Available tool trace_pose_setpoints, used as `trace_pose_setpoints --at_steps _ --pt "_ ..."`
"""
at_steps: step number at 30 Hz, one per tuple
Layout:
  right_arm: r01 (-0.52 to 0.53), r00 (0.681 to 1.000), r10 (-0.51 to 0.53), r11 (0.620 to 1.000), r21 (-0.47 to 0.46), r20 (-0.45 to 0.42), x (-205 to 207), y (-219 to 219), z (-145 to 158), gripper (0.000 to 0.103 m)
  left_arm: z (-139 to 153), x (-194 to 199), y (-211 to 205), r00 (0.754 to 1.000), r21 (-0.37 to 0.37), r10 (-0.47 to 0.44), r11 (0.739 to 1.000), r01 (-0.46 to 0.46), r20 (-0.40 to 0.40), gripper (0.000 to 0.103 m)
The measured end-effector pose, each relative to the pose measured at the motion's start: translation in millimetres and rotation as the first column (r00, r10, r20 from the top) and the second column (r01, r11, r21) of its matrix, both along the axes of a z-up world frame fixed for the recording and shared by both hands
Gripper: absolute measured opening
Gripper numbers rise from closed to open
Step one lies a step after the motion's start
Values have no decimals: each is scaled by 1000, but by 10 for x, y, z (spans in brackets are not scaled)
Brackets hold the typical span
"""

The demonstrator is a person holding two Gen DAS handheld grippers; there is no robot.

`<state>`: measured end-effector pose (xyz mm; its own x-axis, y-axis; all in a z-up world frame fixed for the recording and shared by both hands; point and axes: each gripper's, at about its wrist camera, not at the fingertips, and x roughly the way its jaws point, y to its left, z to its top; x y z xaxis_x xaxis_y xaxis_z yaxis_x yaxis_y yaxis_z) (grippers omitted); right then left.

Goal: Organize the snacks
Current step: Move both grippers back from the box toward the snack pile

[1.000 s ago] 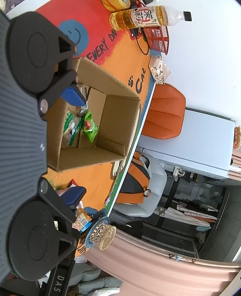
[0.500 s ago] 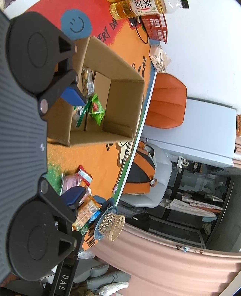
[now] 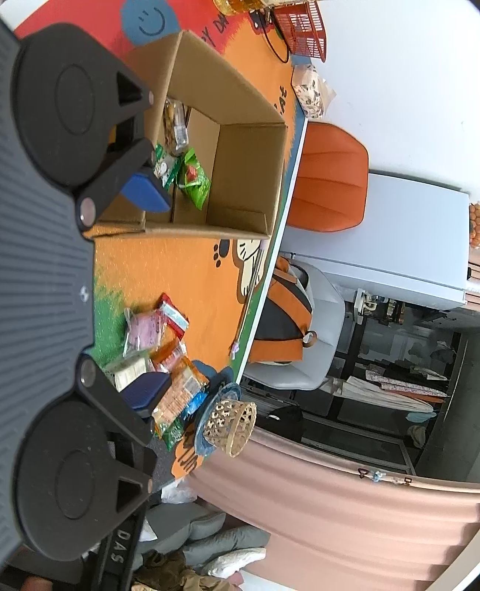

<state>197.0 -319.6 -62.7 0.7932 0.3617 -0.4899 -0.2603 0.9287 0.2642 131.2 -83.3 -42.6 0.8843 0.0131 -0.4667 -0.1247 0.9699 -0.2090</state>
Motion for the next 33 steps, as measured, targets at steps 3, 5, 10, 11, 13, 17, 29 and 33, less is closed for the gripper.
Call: trace_pose_setpoints --at_steps 3,5,10,11,13,17,29,33 --pt "5 1000 -5 1000 1 -6 12 -31 -24 103 7 10 -39 1000 -8 -10 1000 10 9 93" --pt "8 1000 -8 1000 3 -9 22 -54 -41 103 0 26 -72 1000 -5 -20 1000 20 11 93" --pt "13 1000 -13 1000 5 -17 49 -100 -87 103 -83 92 -129 999 -6 -31 1000 31 -8 93" --pt "13 1000 -13 1000 5 -19 58 -107 -100 103 -105 104 -141 999 -7 -33 999 33 -12 93" --pt "14 1000 -13 1000 5 -22 78 -117 -129 103 -145 134 -162 999 -8 -41 999 41 -18 92" --pt "4 1000 -4 1000 1 -24 124 -123 -181 102 -216 209 -199 998 -11 -54 998 54 -27 92" --pt "-13 999 13 1000 1 -47 313 -159 -316 92 -443 442 -243 997 -24 -45 999 44 -61 89" --pt "-11 998 11 1000 8 -57 379 -192 -359 88 -519 504 -228 997 -39 -35 999 33 -70 85"
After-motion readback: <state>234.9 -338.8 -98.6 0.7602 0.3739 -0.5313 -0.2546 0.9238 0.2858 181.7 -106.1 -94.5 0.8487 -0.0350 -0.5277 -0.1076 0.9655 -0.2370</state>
